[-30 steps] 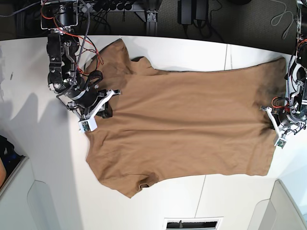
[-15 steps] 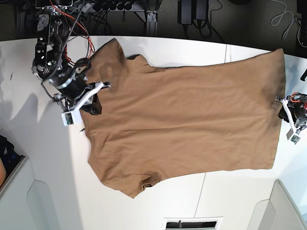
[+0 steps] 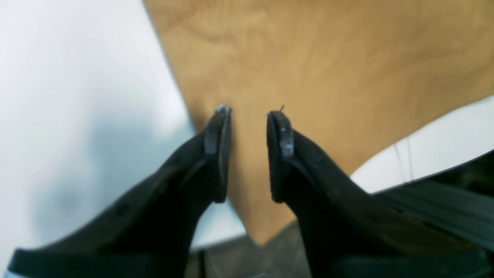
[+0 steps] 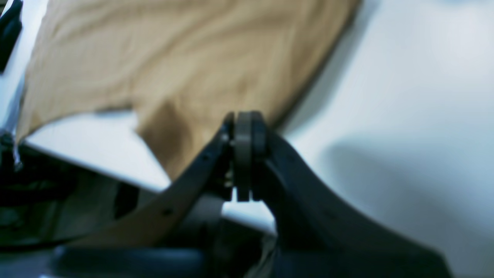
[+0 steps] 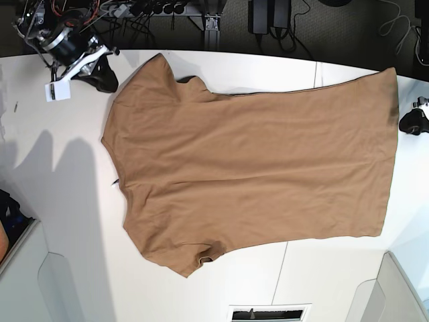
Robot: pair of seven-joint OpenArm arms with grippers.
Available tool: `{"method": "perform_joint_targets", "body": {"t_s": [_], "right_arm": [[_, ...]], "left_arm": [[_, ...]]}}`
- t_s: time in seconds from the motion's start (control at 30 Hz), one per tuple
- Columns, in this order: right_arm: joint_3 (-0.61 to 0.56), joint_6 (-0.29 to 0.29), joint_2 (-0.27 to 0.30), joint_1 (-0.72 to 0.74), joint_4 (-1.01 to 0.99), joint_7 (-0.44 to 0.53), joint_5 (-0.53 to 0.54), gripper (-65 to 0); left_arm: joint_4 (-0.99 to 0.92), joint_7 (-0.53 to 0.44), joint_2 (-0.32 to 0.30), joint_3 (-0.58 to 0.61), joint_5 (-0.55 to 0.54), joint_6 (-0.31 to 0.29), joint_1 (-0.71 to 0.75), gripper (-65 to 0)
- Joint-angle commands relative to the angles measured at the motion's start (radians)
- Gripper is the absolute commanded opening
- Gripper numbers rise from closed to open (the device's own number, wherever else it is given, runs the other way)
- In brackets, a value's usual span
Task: Layout the t-shirt on the table in an organized manner, then fold the t-shirt properly
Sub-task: 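Grasp the shirt's shoulder corners with both grippers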
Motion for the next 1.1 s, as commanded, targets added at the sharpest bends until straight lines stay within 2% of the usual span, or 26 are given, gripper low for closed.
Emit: {"method": "perform_joint_targets", "body": {"t_s": [0.0, 0.03, 0.13, 0.17, 0.23, 0.4, 0.5, 0.53, 0.8, 1.07], "right_arm": [[0.006, 0.007, 0.008, -0.009, 0.016, 0.019, 0.025, -65.0], [0.006, 0.006, 0.007, -0.016, 0.016, 0.019, 0.026, -65.0], [0.006, 0.003, 0.008, -0.023, 0.016, 0.019, 0.023, -42.7], [0.006, 0.003, 0.008, -0.022, 0.016, 0.02, 0.023, -37.4], [0.006, 0.003, 0.007, -0.022, 0.016, 0.023, 0.022, -33.0], [-0.017, 0.002, 0.002, -0.021, 0.012, 0.064, -0.007, -33.1], [-0.043, -0.008, 0.002, -0.023, -0.002, 0.064, -0.033, -33.1], [-0.051, -0.008, 0.002, -0.021, -0.011, 0.066, -0.041, -33.1], [-0.074, -0.008, 0.002, -0.021, -0.087, 0.099, -0.043, -33.1], [-0.074, -0.008, 0.002, 0.035, -0.13, 0.099, -0.043, -33.1]], "left_arm": [[0.011, 0.0, -0.014, -0.033, -0.047, -0.009, 0.014, -44.2], [0.011, 0.004, -0.005, -0.055, -0.066, -0.009, 0.033, -42.1], [0.011, 0.006, 0.026, -0.105, -0.085, -0.009, 0.071, -37.9], [0.011, 0.005, 0.032, -0.115, -0.088, -0.009, 0.083, -37.8], [0.011, 0.003, 0.04, -0.126, -0.088, -0.009, 0.106, -37.8], [0.011, 0.003, 0.042, -0.129, -0.087, -0.009, 0.121, -37.6], [0.01, 0.003, 0.042, -0.129, -0.084, -0.009, 0.121, -27.3], [0.01, 0.003, 0.042, -0.129, -0.084, -0.009, 0.121, -25.9], [-0.029, 0.008, 0.045, -0.129, -0.065, -0.009, 0.124, -25.9], [-0.043, 0.051, 0.084, -0.129, -0.103, -0.009, 0.177, -25.9]]}}
